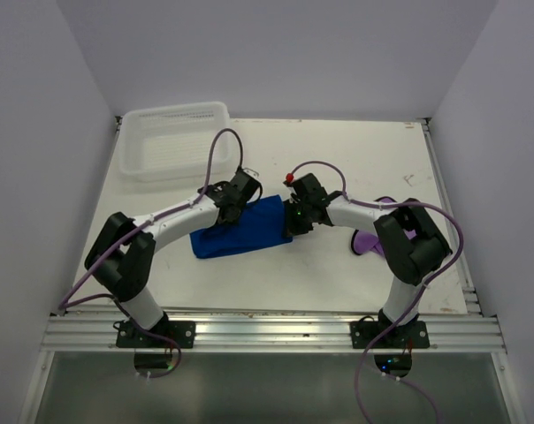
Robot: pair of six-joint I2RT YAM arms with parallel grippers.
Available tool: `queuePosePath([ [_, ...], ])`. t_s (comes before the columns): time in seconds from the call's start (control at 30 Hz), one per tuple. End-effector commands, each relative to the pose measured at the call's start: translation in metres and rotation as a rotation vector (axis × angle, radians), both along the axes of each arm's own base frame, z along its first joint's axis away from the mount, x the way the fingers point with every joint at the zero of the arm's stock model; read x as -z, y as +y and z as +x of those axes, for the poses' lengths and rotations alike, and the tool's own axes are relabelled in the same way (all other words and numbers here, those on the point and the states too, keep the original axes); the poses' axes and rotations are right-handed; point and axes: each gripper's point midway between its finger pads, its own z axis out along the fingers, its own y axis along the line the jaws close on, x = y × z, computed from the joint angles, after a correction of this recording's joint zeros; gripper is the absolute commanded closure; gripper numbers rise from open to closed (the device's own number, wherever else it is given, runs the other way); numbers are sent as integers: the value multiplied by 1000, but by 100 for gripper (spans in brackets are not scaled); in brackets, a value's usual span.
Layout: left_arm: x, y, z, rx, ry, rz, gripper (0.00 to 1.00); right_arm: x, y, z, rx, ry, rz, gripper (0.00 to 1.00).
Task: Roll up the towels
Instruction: Fold the towel
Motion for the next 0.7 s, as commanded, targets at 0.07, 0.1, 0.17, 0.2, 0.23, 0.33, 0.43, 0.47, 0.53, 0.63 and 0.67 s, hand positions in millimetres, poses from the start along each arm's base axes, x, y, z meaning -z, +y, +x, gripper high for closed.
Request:
queuePosePath([
  [0.07,-24,20,18,-33,-45,-5,100,9,-12,3,8,0,-36,100],
  [0.1,-24,27,19,-45,-42,-1,100,7,-11,4,8,-3,-34,100],
  [0.17,-24,38,22,-71,-42,5,100,3,-11,7,12,-11,-34,100],
  [0.2,-25,41,23,-80,-44,4,100,1,-11,8,8,-14,-34,100],
  [0.23,-24,43,23,-85,-42,4,100,0,-10,9,9,-16,-35,100],
  [0.33,-22,46,24,-96,-36,2,100,2,-12,9,10,-12,-40,100],
  [0.43,-16,51,24,-116,-19,27,100,4,-11,8,7,-4,-39,100],
  [0.47,-12,53,24,-125,-11,35,100,5,-11,8,8,-2,-39,100],
  [0.53,-11,56,24,-142,-10,44,100,6,-11,8,10,0,-39,98],
  [0.63,-7,59,25,-155,-1,55,100,5,-11,8,12,2,-40,94],
  [0.67,-7,60,25,-162,-7,59,100,5,-11,9,10,0,-38,90],
])
